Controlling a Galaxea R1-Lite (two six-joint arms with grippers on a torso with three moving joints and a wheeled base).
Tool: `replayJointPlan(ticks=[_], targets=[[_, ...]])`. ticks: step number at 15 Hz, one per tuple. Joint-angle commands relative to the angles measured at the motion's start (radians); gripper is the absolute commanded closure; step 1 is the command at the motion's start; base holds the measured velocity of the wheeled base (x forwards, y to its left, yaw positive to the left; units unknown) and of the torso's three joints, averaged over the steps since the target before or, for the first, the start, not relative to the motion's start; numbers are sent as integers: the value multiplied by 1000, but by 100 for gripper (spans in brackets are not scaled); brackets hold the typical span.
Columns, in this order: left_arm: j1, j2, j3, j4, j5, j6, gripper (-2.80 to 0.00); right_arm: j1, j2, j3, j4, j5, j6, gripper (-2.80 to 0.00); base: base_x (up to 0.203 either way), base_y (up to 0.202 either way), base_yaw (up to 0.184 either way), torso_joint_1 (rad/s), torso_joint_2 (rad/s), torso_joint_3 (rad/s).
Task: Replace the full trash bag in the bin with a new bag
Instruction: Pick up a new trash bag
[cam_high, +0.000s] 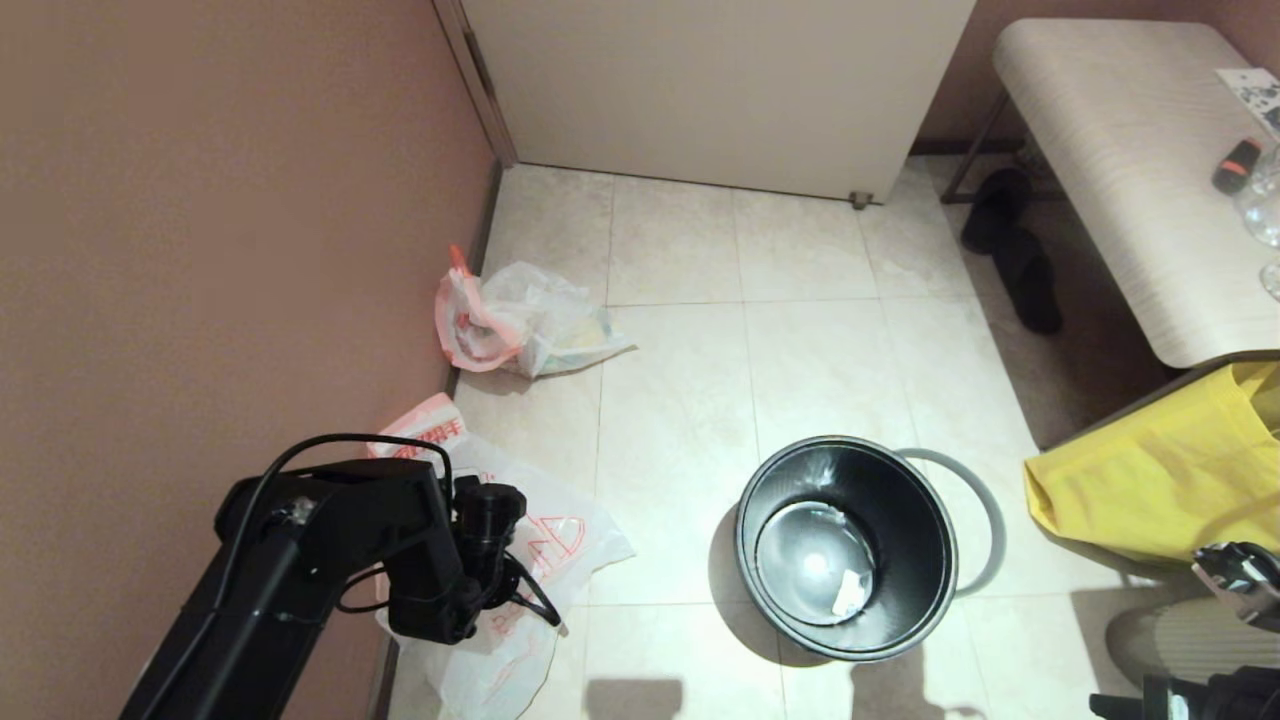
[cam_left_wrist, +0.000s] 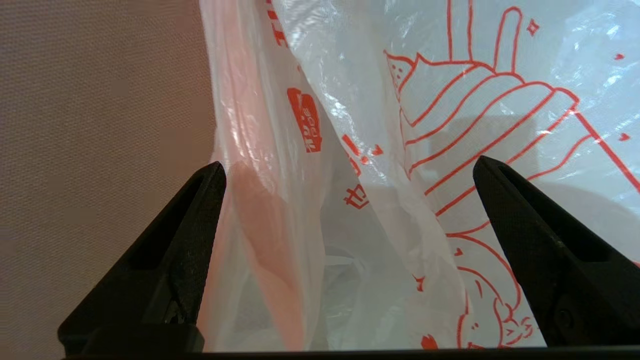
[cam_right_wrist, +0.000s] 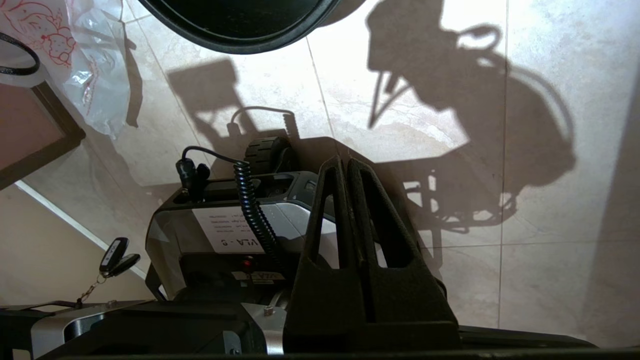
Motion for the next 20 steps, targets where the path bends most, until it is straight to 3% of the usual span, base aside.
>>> replayJointPlan(ticks=[1,6,10,13,15,18,20], targets=[[-2,-5,1,-6,12,-2,-280,-1,-1,1,1,-1,3,0,0,0,0,0,0,0],[28,3,55,-22,43,-30,-280,-1,-6,12,1,-1,5,0,0,0,0,0,0,0],[38,64,-45,-8,47,-27,-280,-2,5,12,-1,1,5,0,0,0,0,0,0,0],[6,66,-62,52,83,-30,-280,-2,41,13,-37,1,3,0,0,0,0,0,0,0],[0,67,-90,100,72,-24,-280,-1,60,12,-55,1,5,0,0,0,0,0,0,0],[14,104,-232,198,78,-31,-280,-1,61,9,-60,-1,2,0,0,0,0,0,0,0],[22,124,-265,264,103,-47,-280,-2,65,8,-60,-1,2,0,0,0,0,0,0,0]])
